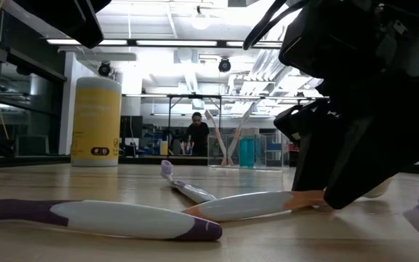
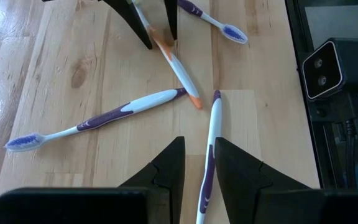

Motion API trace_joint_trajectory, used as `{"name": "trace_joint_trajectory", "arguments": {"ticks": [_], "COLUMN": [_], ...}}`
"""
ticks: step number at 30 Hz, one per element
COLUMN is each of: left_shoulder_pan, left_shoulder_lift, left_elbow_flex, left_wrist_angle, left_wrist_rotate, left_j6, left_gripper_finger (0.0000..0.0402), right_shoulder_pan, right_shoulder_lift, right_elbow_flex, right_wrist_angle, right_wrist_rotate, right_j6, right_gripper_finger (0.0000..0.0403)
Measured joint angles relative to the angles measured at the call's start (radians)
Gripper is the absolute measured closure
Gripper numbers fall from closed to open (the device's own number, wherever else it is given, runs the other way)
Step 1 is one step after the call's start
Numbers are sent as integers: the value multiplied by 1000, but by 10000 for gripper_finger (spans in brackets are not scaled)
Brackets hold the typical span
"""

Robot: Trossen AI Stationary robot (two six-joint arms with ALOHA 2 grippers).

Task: Pick & Place toothbrushing station
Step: Put the orange toothbrush into the transparent organizer

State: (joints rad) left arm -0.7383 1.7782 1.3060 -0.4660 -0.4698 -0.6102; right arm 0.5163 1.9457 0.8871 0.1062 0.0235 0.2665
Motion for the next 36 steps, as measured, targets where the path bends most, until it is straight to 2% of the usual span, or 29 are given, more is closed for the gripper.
{"name": "trace_joint_trajectory", "arguments": {"ticks": [13, 20, 36], "left_shoulder_pan": [0, 0, 0], "left_shoulder_lift": [0, 0, 0], "left_elbow_flex": [0, 0, 0], "left_wrist_angle": [0, 0, 4], "left_wrist_rotate": [7, 7, 27], "left_j6": [0, 0, 0], "left_gripper_finger": [321, 321, 321], "right_shoulder_pan": [-2, -2, 5], "right_shoulder_lift": [0, 0, -43], "right_elbow_flex": [0, 0, -7], "right_wrist_angle": [-5, -6, -30], "right_wrist_rotate": [26, 21, 58], "right_j6": [1, 1, -123], "right_gripper_finger": [356, 389, 393]}}
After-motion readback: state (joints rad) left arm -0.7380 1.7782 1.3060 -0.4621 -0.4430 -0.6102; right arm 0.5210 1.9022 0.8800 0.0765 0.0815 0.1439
